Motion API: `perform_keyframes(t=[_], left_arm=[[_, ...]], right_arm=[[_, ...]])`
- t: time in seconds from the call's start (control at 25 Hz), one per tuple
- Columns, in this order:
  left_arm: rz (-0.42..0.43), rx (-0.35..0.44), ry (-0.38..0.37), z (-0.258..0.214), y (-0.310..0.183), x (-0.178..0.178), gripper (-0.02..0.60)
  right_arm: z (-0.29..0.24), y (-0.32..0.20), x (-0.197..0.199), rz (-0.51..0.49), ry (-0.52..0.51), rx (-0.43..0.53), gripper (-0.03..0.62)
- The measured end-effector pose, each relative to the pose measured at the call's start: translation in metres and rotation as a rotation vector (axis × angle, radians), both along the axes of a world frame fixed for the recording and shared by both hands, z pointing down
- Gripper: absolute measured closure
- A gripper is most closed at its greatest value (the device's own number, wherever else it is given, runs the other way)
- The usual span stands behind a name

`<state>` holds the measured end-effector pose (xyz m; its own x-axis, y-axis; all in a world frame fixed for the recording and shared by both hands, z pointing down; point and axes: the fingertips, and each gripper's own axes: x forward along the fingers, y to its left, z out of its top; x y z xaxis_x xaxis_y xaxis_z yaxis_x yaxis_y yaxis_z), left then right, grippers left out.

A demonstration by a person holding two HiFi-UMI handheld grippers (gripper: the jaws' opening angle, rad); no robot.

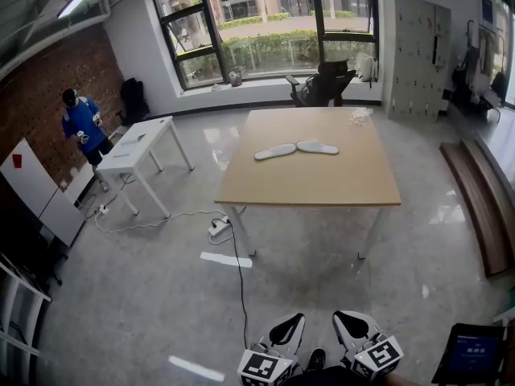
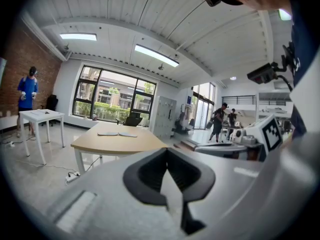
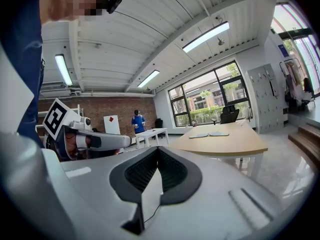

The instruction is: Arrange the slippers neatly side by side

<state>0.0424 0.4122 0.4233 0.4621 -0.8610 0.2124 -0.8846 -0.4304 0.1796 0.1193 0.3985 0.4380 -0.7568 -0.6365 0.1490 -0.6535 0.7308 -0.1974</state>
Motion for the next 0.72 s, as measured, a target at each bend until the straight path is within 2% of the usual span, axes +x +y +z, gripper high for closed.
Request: perform_keyframes(t=[0.36,0.56,0.72], left_arm=[[0.002,-0.007,0.001,0.005,-0.044,0.018,0.578],[-0.021,-0.027,0.002,0.012,-0.057,0.014,0.578],[-0.025,-0.041,0.007,0.018,-0.069,0.011,0.578]], right_arm=[[0.007,-0.048,0.016,0.018,-0.006,-0.034,0.583],[0.01,-0.056,0.004,-0.055,-0.012,-0.033,0.583],[0.012,-0.067,0.0,-0.06,-0.002,-0.032,0.583]])
